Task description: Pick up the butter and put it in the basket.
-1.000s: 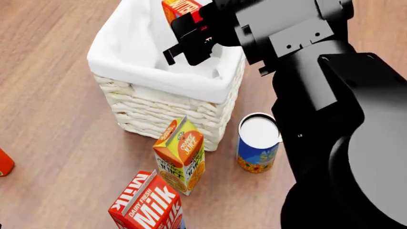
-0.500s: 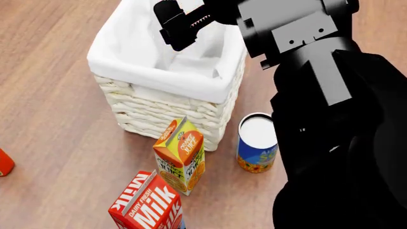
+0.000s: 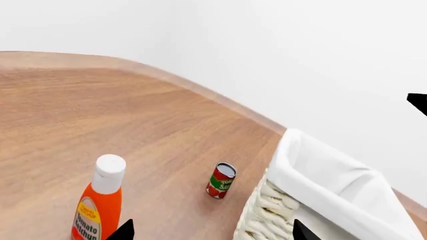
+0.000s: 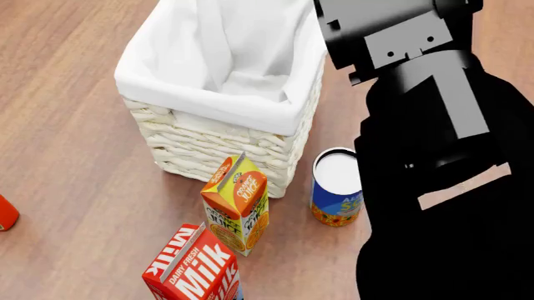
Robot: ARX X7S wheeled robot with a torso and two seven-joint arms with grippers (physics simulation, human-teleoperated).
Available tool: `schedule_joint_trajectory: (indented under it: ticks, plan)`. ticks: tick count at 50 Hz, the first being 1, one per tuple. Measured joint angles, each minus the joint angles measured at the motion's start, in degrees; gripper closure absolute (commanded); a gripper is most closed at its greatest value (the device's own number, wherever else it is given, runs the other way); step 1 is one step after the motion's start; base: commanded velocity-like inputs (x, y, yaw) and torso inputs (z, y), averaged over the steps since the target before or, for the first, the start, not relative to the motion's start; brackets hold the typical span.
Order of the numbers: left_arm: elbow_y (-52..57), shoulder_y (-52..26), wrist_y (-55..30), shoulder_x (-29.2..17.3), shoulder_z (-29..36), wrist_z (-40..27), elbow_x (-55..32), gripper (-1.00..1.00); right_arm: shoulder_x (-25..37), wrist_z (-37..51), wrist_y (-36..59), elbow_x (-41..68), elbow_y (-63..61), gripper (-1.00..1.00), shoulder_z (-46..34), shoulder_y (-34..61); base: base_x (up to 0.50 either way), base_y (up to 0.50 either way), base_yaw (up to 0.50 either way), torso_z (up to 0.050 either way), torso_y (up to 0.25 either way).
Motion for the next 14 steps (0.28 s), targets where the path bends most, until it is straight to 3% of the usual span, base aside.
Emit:
schedule_joint_trajectory:
  ticks: [14]
  plan:
    - [-1.0, -0.2, 0.9, -0.1, 0.4, 1.4, 1.1, -1.0, 12.6, 17.0, 3.0, -0.6, -32.2, -1.0, 1.5, -8.8, 0.0, 0.0, 0.0, 0.0, 0.0]
